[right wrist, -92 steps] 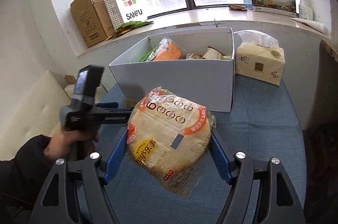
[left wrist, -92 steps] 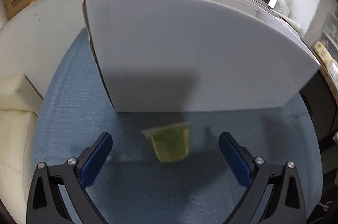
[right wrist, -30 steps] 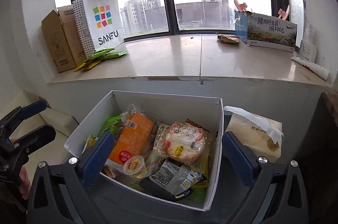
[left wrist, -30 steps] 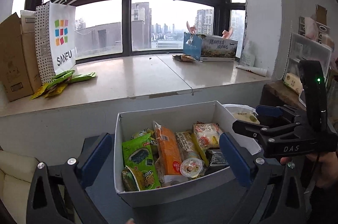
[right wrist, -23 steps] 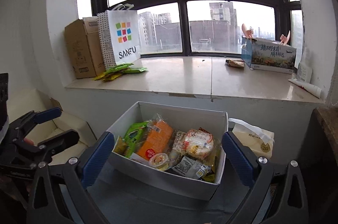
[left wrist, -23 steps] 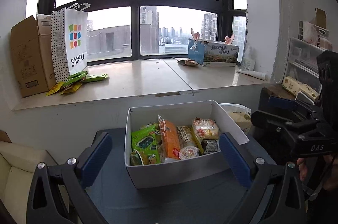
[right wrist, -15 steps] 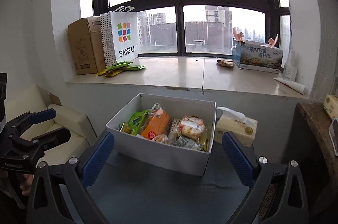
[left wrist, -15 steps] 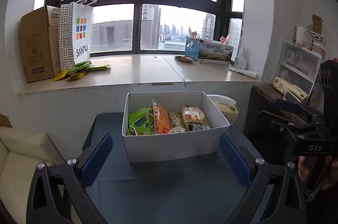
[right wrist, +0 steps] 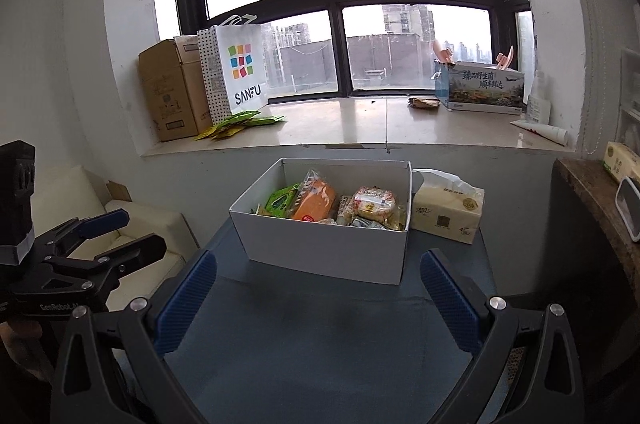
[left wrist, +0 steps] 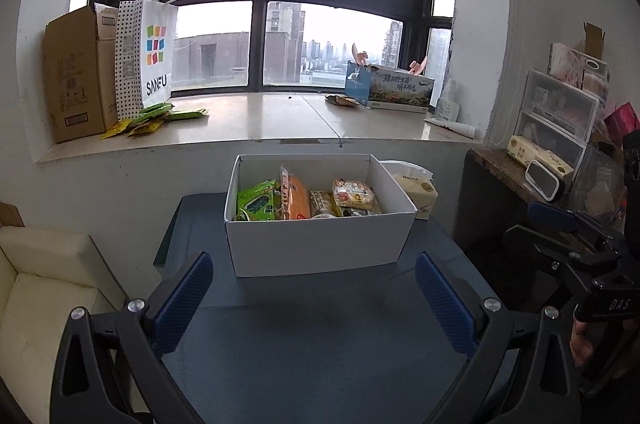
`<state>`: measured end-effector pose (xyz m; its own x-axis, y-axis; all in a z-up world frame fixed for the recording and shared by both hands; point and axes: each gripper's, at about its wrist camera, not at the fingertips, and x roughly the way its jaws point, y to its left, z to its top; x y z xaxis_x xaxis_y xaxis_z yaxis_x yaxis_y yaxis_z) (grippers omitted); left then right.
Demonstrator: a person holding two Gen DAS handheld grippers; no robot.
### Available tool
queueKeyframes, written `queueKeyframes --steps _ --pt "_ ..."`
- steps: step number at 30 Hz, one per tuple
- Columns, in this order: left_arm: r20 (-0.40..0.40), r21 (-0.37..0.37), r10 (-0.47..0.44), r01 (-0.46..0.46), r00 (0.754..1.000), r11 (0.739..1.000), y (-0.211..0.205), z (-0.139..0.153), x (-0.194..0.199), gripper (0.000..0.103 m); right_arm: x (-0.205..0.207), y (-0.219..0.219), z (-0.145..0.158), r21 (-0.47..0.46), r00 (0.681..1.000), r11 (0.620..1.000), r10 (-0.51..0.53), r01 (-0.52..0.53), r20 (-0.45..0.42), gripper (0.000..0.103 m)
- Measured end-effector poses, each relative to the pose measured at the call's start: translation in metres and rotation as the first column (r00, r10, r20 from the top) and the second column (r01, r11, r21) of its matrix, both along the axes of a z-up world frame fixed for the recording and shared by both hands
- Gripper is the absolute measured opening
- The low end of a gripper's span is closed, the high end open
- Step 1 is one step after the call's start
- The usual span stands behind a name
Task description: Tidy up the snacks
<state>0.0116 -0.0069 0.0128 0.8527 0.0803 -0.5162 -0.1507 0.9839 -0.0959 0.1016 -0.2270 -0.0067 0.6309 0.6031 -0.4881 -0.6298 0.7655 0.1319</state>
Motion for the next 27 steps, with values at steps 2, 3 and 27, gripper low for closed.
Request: queueKeyframes --steps 2,3,27 --pt "-0.002 0.003 0.002 -0.002 1.000 1.000 -0.0007 0.0004 -0.0003 0.103 0.0000 0.0015 -0.0021 -0.007 1.000 1.000 -0.005 0.005 -0.003 0.103" --pt "-0.003 0.001 0.002 -0.002 1.000 1.000 -0.0006 0.0005 -0.0003 0.103 -0.0005 0.0024 -0.0027 -0.011 1.000 1.000 -0.005 0.005 -0.004 0.103" --pt "-0.011 0.006 -0.002 0.002 1.000 1.000 -0.0022 0.0003 0.0006 0.103 -0.0048 0.0050 -0.0008 -0.021 1.000 1.000 0.003 -0.003 0.001 0.103"
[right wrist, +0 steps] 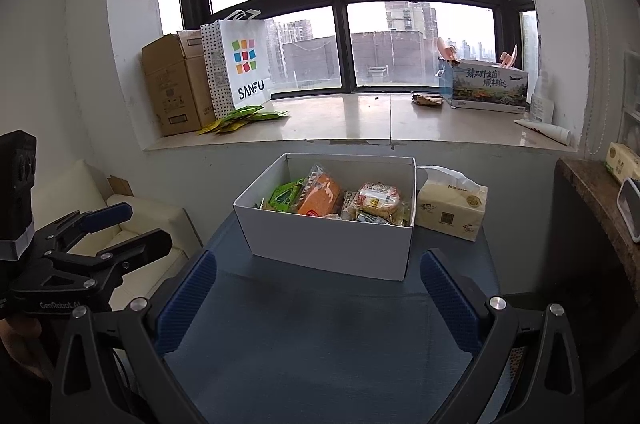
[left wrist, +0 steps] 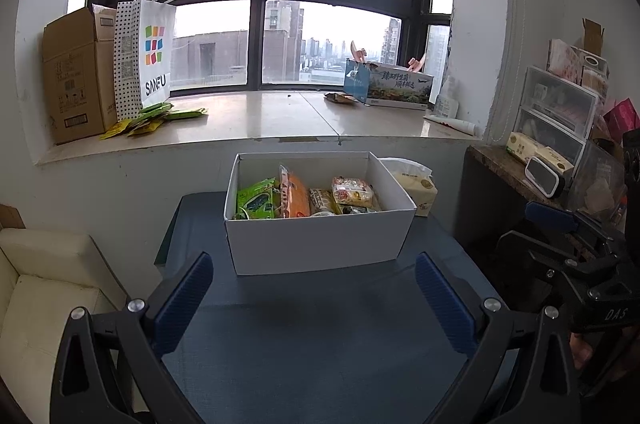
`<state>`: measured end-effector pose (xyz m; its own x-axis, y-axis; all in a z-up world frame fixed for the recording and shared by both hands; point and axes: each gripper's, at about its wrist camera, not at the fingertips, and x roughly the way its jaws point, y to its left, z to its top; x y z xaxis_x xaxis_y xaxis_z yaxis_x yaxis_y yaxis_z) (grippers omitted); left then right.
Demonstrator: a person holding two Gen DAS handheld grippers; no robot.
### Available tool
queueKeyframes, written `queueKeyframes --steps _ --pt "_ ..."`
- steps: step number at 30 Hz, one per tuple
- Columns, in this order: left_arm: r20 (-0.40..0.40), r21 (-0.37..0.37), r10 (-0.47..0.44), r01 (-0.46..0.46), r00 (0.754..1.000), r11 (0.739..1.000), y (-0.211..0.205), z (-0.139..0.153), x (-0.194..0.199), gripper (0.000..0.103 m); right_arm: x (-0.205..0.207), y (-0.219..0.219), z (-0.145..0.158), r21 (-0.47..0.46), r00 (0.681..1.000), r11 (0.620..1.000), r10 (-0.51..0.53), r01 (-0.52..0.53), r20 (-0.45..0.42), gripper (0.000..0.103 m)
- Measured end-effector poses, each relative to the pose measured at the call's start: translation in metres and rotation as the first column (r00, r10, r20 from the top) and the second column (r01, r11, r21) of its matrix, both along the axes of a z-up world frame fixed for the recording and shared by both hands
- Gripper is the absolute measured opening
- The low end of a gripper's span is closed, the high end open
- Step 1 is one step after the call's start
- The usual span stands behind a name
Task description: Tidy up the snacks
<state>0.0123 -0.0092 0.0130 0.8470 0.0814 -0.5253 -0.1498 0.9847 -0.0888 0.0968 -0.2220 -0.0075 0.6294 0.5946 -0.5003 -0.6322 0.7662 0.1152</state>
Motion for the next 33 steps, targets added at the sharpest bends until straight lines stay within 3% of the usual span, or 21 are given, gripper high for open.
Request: queueKeyframes --steps 33 --pt "-0.006 0.005 -0.004 0.004 1.000 1.000 -0.0014 -0.0007 -0.0003 0.103 -0.0042 0.0013 0.0018 -0.001 1.000 1.000 0.016 -0.016 0.006 0.103"
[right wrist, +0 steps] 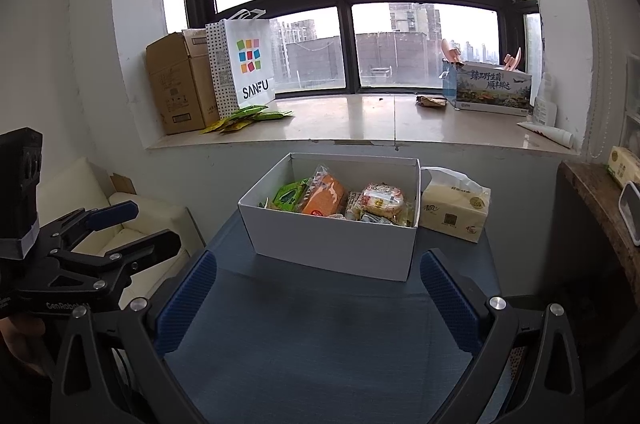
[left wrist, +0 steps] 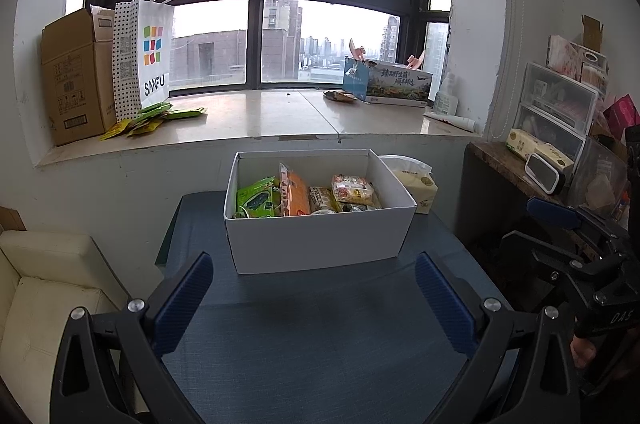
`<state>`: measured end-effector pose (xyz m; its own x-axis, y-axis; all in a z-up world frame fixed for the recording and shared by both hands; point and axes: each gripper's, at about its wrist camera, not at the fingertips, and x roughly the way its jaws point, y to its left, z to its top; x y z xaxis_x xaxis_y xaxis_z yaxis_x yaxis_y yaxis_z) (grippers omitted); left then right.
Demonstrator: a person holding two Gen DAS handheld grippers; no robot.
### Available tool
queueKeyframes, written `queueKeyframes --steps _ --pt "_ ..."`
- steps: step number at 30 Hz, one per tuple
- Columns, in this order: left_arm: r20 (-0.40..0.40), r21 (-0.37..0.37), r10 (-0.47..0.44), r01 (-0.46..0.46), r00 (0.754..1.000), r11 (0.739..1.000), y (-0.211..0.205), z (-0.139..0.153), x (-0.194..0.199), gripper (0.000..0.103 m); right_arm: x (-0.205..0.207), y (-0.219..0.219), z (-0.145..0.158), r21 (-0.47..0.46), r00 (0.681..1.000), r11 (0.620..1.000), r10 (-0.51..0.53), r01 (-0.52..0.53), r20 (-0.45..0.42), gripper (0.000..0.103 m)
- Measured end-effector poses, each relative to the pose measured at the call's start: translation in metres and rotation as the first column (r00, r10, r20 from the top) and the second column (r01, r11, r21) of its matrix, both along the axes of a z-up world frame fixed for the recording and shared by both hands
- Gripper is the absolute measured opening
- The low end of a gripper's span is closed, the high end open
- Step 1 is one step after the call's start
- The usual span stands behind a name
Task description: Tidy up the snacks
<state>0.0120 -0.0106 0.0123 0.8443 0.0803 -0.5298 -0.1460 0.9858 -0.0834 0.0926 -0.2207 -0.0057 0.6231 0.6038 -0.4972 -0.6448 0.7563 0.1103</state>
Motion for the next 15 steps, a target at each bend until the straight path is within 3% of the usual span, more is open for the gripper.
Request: queueKeyframes --steps 15 --pt "-0.004 0.002 -0.005 0.005 1.000 1.000 0.0018 -0.0005 0.0004 0.103 0.0006 0.0012 -0.0011 -0.012 1.000 1.000 0.009 -0.009 -0.003 0.103"
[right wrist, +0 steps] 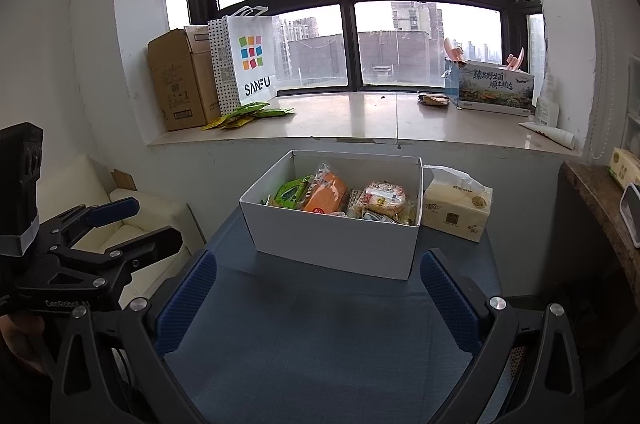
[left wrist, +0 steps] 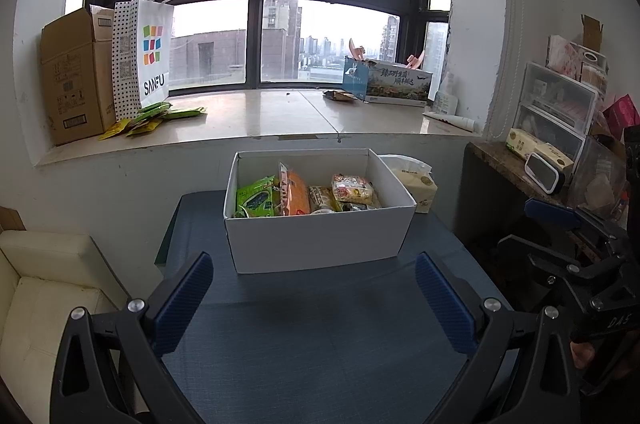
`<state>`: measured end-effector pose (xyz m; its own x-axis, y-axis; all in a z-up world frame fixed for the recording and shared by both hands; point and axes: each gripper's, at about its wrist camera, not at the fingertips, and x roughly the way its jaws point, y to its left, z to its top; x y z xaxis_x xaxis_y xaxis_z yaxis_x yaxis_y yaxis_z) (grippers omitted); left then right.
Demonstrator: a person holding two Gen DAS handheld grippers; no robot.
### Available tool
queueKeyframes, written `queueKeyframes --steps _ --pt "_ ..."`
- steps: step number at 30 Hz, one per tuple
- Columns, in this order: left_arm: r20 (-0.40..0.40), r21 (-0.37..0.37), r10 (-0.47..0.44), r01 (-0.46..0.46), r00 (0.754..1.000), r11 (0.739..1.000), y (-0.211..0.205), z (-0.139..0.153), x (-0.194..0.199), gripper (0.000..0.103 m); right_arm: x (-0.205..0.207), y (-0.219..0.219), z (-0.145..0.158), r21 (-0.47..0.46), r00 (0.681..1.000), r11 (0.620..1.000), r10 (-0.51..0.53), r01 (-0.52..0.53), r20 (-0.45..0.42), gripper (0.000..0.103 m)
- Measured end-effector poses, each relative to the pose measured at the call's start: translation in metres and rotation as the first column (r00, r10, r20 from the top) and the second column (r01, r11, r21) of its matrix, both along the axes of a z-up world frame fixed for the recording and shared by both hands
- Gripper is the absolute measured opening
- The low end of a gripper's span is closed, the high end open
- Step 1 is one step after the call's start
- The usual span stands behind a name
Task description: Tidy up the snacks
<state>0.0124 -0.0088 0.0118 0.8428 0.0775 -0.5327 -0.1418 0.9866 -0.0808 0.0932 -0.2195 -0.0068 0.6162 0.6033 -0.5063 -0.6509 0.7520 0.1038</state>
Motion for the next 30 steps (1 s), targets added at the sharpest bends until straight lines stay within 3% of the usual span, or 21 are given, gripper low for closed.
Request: queueKeyframes --steps 30 --pt "-0.002 0.003 -0.009 0.009 1.000 1.000 0.0012 -0.0014 0.0001 0.103 -0.0016 0.0022 -0.0014 -0.006 1.000 1.000 0.003 -0.003 0.000 0.103"
